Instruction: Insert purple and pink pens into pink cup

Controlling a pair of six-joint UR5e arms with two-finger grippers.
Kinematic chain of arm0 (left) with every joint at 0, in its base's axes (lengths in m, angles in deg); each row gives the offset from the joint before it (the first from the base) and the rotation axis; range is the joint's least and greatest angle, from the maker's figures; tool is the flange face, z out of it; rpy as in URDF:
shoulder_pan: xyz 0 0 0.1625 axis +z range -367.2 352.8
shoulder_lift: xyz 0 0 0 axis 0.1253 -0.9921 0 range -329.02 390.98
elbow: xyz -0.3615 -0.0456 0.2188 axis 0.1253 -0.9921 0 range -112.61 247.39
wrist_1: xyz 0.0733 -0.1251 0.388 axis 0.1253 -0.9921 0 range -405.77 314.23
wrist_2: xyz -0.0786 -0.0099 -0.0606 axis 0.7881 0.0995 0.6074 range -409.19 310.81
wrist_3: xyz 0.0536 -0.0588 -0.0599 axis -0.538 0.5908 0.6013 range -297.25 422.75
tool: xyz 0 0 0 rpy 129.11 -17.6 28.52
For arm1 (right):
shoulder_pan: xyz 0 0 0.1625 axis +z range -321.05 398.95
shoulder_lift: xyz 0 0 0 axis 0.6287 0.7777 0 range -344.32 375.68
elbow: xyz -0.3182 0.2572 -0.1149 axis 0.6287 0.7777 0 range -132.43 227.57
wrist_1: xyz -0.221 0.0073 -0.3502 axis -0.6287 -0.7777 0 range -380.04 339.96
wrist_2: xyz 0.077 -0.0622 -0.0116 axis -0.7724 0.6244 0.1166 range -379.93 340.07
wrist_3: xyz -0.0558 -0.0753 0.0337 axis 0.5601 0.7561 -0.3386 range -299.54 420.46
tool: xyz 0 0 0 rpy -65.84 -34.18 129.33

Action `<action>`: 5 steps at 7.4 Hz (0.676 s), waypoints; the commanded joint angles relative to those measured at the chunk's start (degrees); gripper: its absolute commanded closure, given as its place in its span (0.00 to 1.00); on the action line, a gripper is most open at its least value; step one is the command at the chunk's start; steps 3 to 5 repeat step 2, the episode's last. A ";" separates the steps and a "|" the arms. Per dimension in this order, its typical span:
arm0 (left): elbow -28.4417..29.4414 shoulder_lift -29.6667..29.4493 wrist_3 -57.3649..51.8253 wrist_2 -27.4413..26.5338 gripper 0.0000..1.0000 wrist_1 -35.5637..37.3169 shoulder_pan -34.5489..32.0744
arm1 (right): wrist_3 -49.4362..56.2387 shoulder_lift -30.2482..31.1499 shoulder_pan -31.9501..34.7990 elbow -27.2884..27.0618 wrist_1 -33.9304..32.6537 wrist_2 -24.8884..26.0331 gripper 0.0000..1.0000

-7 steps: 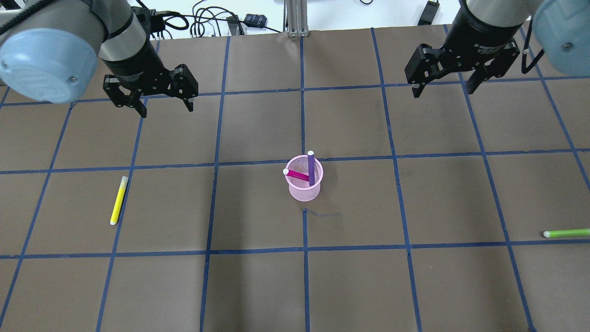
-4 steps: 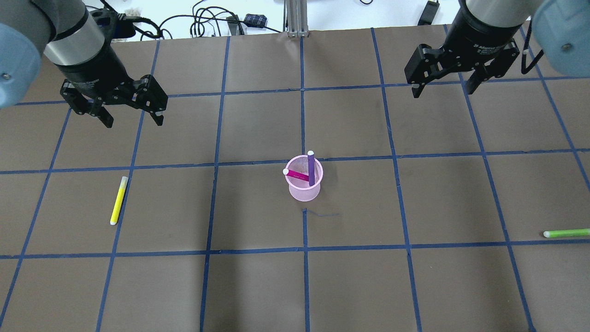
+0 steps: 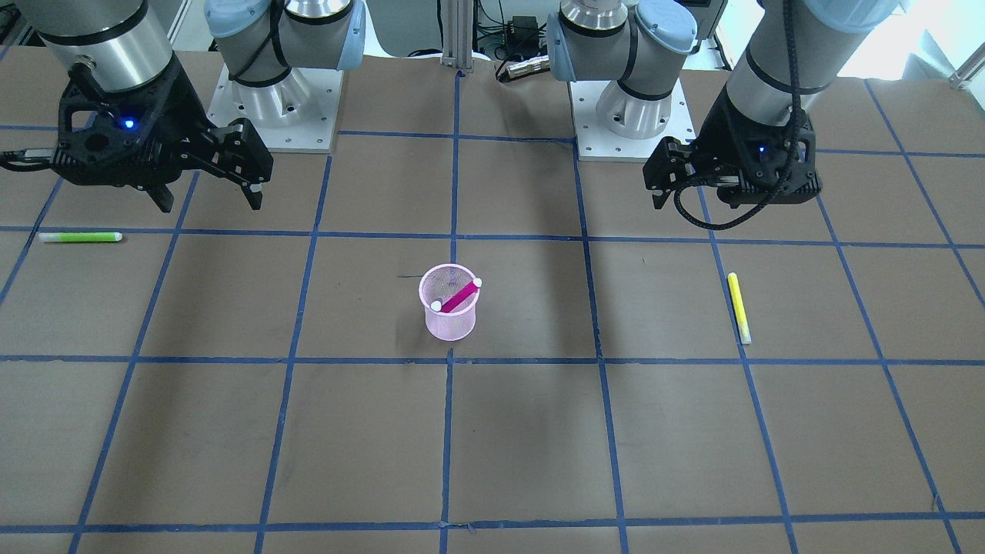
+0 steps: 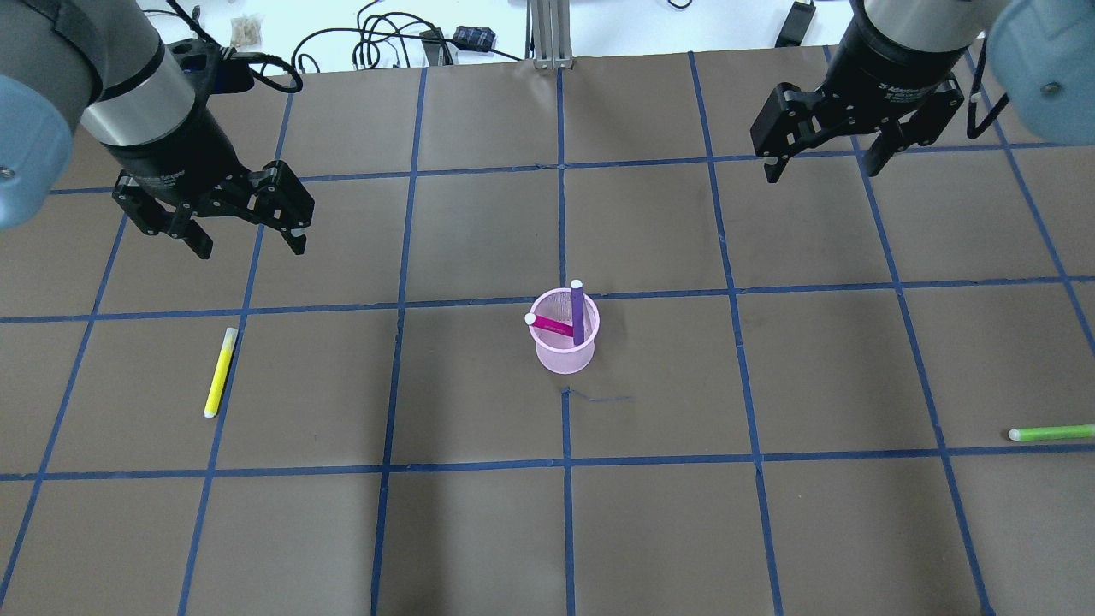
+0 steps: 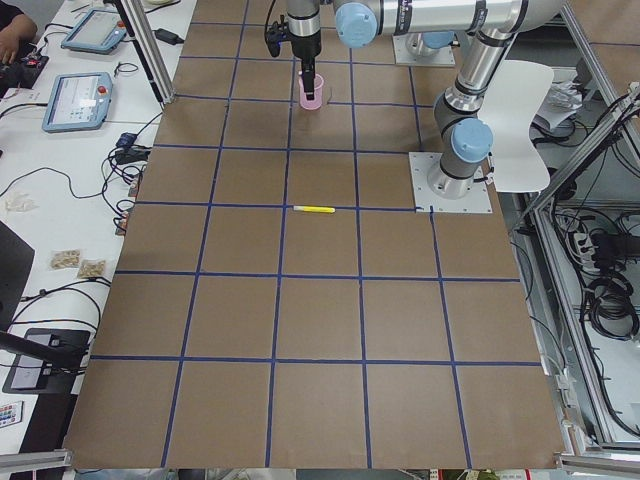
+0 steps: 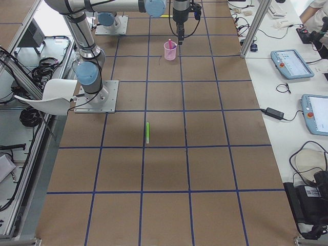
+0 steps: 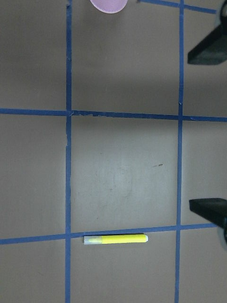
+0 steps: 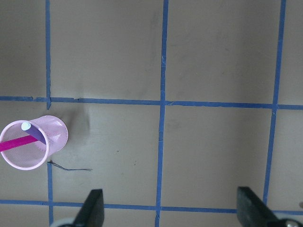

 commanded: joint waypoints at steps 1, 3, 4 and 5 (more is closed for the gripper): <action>-0.12 0.21 -0.04 -0.31 0.00 0.01 0.02 | -0.09 0.00 -0.05 -0.02 -0.04 0.00 0.00; -0.12 0.12 -0.04 -0.31 0.00 0.10 0.02 | -0.09 0.00 0.04 -0.02 0.04 0.00 0.00; -0.12 0.12 -0.04 -0.31 0.00 0.10 0.02 | -0.09 0.00 0.04 -0.02 0.04 0.00 0.00; -0.12 0.12 -0.04 -0.31 0.00 0.10 0.02 | -0.09 0.00 0.04 -0.02 0.04 0.00 0.00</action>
